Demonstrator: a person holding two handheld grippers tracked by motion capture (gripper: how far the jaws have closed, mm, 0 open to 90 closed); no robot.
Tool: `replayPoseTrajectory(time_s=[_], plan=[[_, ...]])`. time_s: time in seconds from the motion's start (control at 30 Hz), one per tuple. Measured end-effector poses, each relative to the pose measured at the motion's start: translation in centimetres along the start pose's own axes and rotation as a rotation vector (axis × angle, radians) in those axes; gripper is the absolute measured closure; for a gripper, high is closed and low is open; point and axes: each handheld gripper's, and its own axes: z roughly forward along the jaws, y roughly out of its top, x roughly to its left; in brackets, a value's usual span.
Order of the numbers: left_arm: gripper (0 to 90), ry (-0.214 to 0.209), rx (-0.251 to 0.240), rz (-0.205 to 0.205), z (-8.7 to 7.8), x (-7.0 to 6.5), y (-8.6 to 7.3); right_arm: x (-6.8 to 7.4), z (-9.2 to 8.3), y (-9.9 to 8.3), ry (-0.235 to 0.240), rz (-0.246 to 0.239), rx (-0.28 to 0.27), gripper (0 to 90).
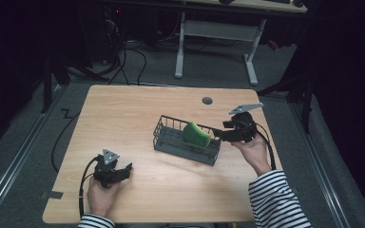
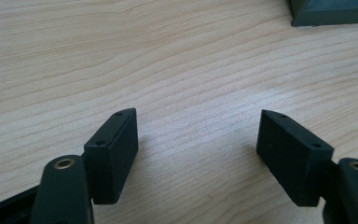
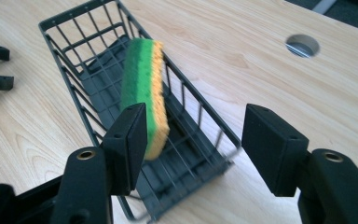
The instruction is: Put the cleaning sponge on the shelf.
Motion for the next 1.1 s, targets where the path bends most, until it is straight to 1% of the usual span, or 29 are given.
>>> replayPoseTrajectory(time_s=[0.07,0.1,0.17,0.33,0.4,0.47,0.53,0.63,0.7,0.8,0.9,1.1], plan=[[30.0,0.000,0.000,0.000,0.0,0.0,0.0,-0.3,-0.5,-0.5,-0.009,0.014,-0.003,40.8],[30.0,0.000,0.000,0.000,0.0,0.0,0.0,-0.6,-0.7,-0.9,-0.011,0.018,-0.014,41.3],[30.0,0.000,0.000,0.000,0.0,0.0,0.0,-1.0,-1.0,-1.6,-0.009,0.047,-0.017,41.2],[30.0,0.000,0.000,0.000,0.0,0.0,0.0,-1.7,-1.9,-3.2,-0.021,0.078,-0.032,41.6],[30.0,0.000,0.000,0.000,0.0,0.0,0.0,-1.8,-2.2,-3.7,-0.030,0.083,-0.034,41.6],[30.0,0.000,0.000,0.000,0.0,0.0,0.0,-1.8,-2.7,-4.0,-0.041,0.083,-0.052,42.1],[30.0,0.000,0.000,0.000,0.0,0.0,0.0,-1.8,-3.2,-4.5,-0.032,0.100,-0.070,42.4],[30.0,0.000,0.000,-0.001,0.0,0.0,0.0,-1.9,-3.5,-5.1,-0.047,0.098,-0.068,42.5],[30.1,0.000,0.000,0.000,0.0,0.0,0.0,-2.1,-3.8,-5.7,-0.045,0.117,-0.083,42.7],[30.1,0.000,0.000,-0.001,0.0,0.0,0.0,-2.4,-4.1,-6.4,-0.053,0.137,-0.084,43.0],[30.0,0.000,0.000,-0.001,0.0,0.0,0.0,-2.5,-4.4,-7.3,-0.053,0.156,-0.099,43.7],[30.1,0.000,0.000,-0.001,0.0,0.0,0.0,-2.5,-4.9,-8.8,-0.066,0.171,-0.107,43.8]])
